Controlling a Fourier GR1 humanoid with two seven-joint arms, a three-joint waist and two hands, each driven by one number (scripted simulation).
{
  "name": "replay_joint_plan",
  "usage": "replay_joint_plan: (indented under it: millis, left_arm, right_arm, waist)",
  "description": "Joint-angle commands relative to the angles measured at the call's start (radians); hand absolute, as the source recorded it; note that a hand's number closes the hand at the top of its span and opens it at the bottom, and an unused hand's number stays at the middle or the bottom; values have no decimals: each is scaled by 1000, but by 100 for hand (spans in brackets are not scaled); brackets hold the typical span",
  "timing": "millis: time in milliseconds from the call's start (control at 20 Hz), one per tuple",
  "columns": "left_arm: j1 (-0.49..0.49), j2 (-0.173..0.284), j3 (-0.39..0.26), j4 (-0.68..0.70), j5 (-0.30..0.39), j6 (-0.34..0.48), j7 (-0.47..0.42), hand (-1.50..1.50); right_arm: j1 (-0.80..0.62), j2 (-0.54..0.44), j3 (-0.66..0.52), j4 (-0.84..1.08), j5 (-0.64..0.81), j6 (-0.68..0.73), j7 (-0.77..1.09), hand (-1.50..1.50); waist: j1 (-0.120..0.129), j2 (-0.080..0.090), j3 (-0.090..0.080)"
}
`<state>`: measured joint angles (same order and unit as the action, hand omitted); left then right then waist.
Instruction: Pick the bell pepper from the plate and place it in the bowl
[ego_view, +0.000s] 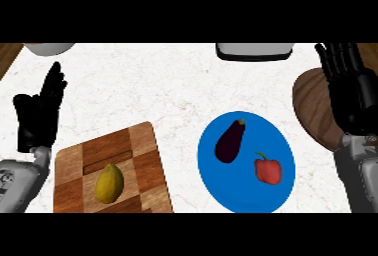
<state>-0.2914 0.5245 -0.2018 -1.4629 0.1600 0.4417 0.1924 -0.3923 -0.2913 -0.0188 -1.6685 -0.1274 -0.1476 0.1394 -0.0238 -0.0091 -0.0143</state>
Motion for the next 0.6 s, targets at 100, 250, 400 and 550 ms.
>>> replay_joint_plan:
  millis: [100, 250, 400, 550]
  left_arm:
    - [42, -62, 61, -72, 113, -96, -109, 0]
    - [88, -101, 127, -122, 273, -211, -199, 0]
    - [95, -119, 108, -120, 287, -208, -159, 0]
    - [159, -103, 132, -154, 336, -307, -207, 0]
  right_arm:
    - [148, 65, -20, -85, -13, -70, 34, -150]
    - [253, 124, -35, -80, -44, -110, 40, -150]
    - [367, -27, -82, 87, 266, -278, 128, -150]
    - [429, 90, -31, 39, 345, -398, 4, -150]
  waist:
    - [15, 5, 14]
    - [13, 4, 12]
    - [-8, 11, 7]
    - [23, 7, 13]
